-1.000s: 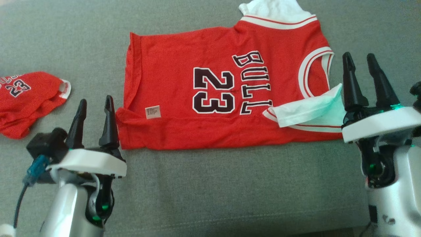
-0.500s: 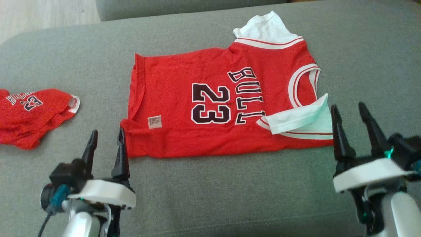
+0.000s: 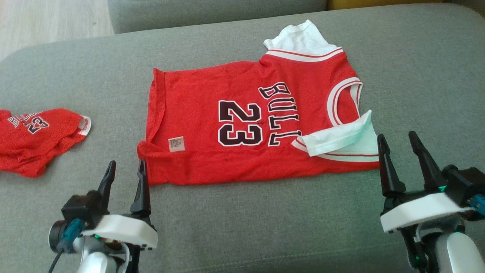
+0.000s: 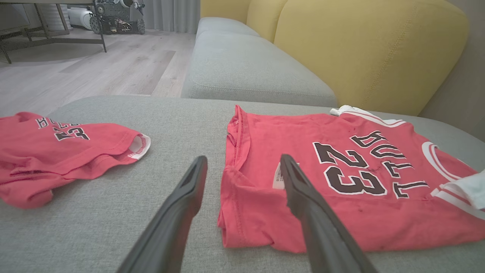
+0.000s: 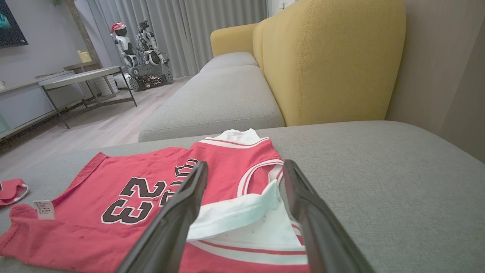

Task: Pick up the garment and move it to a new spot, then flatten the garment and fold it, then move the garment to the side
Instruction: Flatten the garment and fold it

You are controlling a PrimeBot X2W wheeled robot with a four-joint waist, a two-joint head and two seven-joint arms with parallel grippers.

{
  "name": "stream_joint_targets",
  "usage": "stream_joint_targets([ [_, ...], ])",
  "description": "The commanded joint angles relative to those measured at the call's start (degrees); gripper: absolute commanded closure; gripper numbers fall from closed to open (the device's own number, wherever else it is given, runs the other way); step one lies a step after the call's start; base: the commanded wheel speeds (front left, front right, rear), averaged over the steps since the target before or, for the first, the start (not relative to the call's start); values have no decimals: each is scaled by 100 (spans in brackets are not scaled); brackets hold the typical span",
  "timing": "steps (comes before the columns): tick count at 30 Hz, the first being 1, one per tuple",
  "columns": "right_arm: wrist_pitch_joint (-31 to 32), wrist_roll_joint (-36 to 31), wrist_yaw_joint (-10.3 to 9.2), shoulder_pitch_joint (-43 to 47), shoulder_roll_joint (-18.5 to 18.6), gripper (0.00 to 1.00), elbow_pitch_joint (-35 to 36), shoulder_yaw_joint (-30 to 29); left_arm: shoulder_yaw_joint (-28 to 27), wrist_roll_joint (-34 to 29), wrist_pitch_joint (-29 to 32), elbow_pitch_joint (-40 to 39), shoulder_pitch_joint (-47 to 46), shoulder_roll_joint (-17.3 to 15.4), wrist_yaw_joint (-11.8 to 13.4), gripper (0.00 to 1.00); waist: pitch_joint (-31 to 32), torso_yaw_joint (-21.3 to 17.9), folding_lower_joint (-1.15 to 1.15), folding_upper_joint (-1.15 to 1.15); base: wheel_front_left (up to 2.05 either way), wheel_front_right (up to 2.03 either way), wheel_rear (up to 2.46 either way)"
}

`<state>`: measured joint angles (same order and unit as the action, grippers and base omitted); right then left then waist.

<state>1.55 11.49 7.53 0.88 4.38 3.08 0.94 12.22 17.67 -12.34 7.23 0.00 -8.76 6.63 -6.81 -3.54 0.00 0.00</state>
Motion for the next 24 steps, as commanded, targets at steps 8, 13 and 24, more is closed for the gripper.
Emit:
stream_joint_targets([
  [8,44,-25,-4,-73,-14,0,264,65,-107,62,66,-161,-248,-135,-45,0,-93,25,0,0,0,0,0],
  [13,77,-18,-4,-163,-23,0,244,95,-9,274,468,214,-608,-155,-299,0,-269,20,0,0,0,0,0],
  [24,59,25,-4,-315,-38,0,-35,26,-64,738,922,1404,-1050,-91,-528,0,-612,-125,0,0,0,0,0],
])
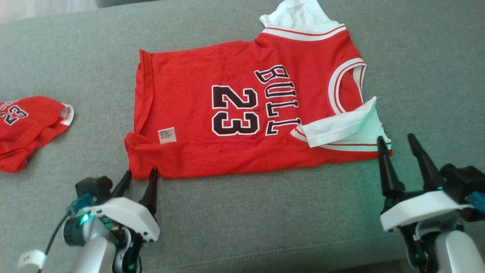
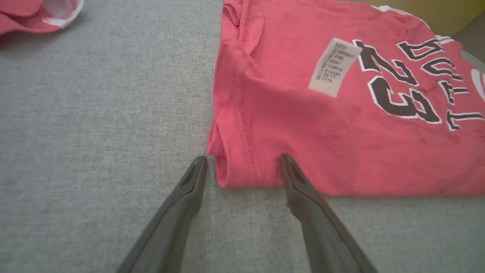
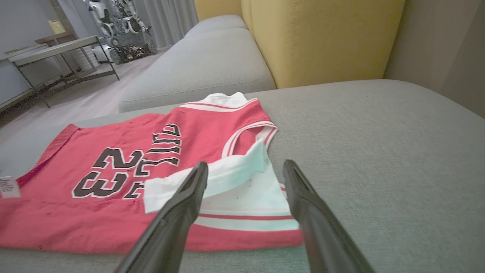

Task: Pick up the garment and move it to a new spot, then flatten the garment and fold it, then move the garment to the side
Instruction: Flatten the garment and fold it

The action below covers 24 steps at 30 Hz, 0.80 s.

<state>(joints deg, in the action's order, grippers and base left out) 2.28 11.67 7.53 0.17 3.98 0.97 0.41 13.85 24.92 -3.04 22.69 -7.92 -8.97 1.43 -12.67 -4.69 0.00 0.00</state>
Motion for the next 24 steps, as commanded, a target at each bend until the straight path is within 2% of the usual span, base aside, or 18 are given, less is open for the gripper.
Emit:
stream_joint_targets([
  [1,-8,3,-4,-266,1,0,137,44,-232,35,-8,-85,-288,-63,-16,0,-56,-14,0,0,0,0,0],
  [8,-8,-30,-4,-502,72,0,-312,-189,-197,88,9,154,-516,-40,-75,0,-251,42,0,0,0,0,0],
  [9,-9,-23,-4,-546,78,0,-391,-219,-188,94,3,180,-551,-39,-92,9,-282,52,0,0,0,0,0],
  [10,19,-44,-4,-588,96,0,-485,-249,-173,91,-8,198,-584,-42,-111,63,-315,63,0,0,0,0,0],
  [11,38,-45,-4,-640,105,0,-563,-258,-157,84,-25,209,-618,-45,-126,100,-356,76,0,0,0,0,0],
  [15,466,-116,-4,-871,149,0,-996,-357,-75,29,-140,195,-779,-33,-168,100,-585,182,0,0,0,0,0],
  [21,1138,-131,-4,-1074,135,0,-1256,-500,-2,-12,-300,147,-925,-22,-216,100,-809,303,0,0,0,0,0],
  [22,1225,-124,-4,-1091,132,27,-1272,-511,10,-23,-330,142,-939,-25,-222,100,-825,317,0,0,0,0,0],
  [23,1349,-52,-4,-1101,114,100,-1273,-523,27,-24,-385,117,-949,-21,-238,100,-842,343,0,0,0,0,0],
  [24,1390,-9,-4,-1097,106,100,-1261,-531,33,-28,-407,101,-949,-26,-239,100,-847,352,0,0,0,0,0],
])
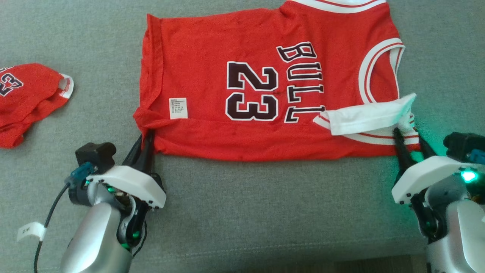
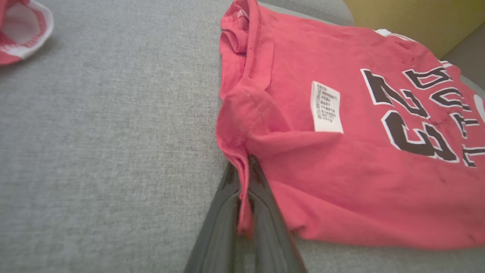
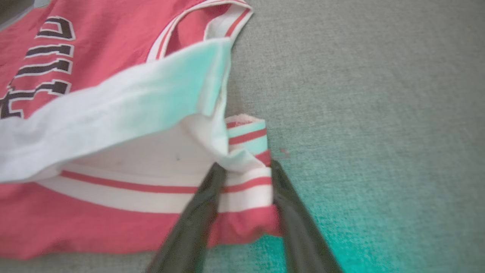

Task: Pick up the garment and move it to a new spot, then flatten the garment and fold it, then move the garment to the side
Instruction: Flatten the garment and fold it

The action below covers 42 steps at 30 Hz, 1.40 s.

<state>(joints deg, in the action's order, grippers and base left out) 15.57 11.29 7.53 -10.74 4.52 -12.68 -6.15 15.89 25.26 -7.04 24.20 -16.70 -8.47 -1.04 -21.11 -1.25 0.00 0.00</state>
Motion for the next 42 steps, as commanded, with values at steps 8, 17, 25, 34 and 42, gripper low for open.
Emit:
stream_joint_targets([
  [8,14,386,-4,161,-3,100,422,67,-197,-82,-196,-474,188,-180,92,100,139,6,0,0,0,0,0],
  [17,175,574,-4,672,67,100,734,11,-252,6,71,-1305,1042,-298,399,100,620,24,0,0,0,0,0],
  [25,307,637,-4,1111,75,100,758,-83,-265,172,392,-1770,1826,-309,640,100,928,63,0,0,0,0,0],
  [34,83,650,-4,1163,68,0,871,-106,-219,184,464,-1765,1960,-256,782,0,1047,76,0,0,0,0,0],
  [42,-799,280,-4,983,37,0,1531,36,-317,-13,-63,-1926,1777,-237,951,0,1321,13,0,0,0,0,0],
])
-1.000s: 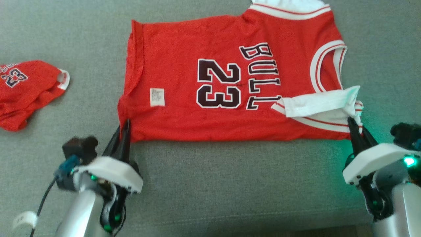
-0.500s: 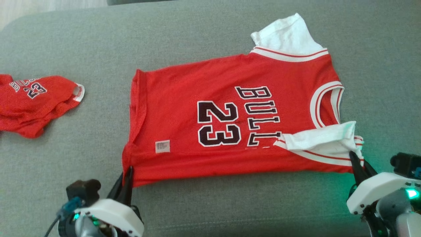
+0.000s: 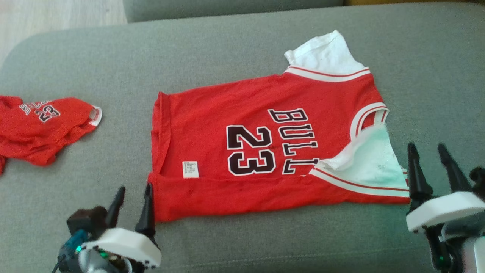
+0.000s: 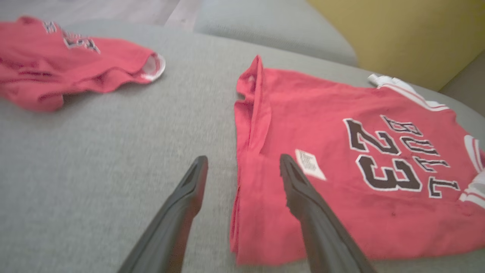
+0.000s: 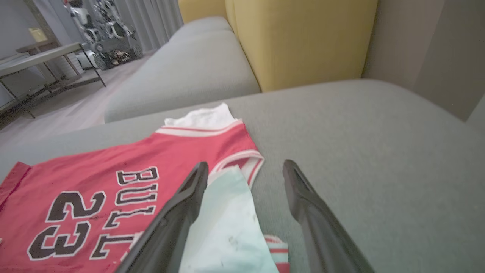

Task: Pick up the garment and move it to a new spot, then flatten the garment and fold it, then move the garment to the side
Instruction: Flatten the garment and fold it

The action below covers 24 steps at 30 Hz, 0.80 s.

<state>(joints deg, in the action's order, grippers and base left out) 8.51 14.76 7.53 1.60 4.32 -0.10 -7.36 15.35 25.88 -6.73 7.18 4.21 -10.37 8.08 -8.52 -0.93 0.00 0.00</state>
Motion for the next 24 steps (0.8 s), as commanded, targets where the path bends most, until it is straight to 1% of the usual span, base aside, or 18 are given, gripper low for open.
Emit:
stream_joint_targets([
  [1,-179,-149,-4,-272,55,0,377,189,-270,-139,-155,-282,-346,-67,79,0,106,-26,0,0,0,0,0],
  [7,-397,-446,-4,-309,17,0,884,478,-294,-415,-234,-593,-498,-224,264,0,294,-70,0,0,0,0,0],
  [13,-387,-558,-4,-156,-32,0,1105,573,-269,-567,-129,-853,-556,-337,378,0,356,-83,0,0,0,0,0],
  [21,-371,-535,-4,-78,-77,0,1164,616,-237,-577,-24,-950,-571,-387,419,0,310,-92,0,0,0,0,0],
  [24,-355,-540,-4,-91,-87,0,1188,605,-206,-587,-1,-957,-704,-402,390,0,227,-71,0,0,0,0,0],
])
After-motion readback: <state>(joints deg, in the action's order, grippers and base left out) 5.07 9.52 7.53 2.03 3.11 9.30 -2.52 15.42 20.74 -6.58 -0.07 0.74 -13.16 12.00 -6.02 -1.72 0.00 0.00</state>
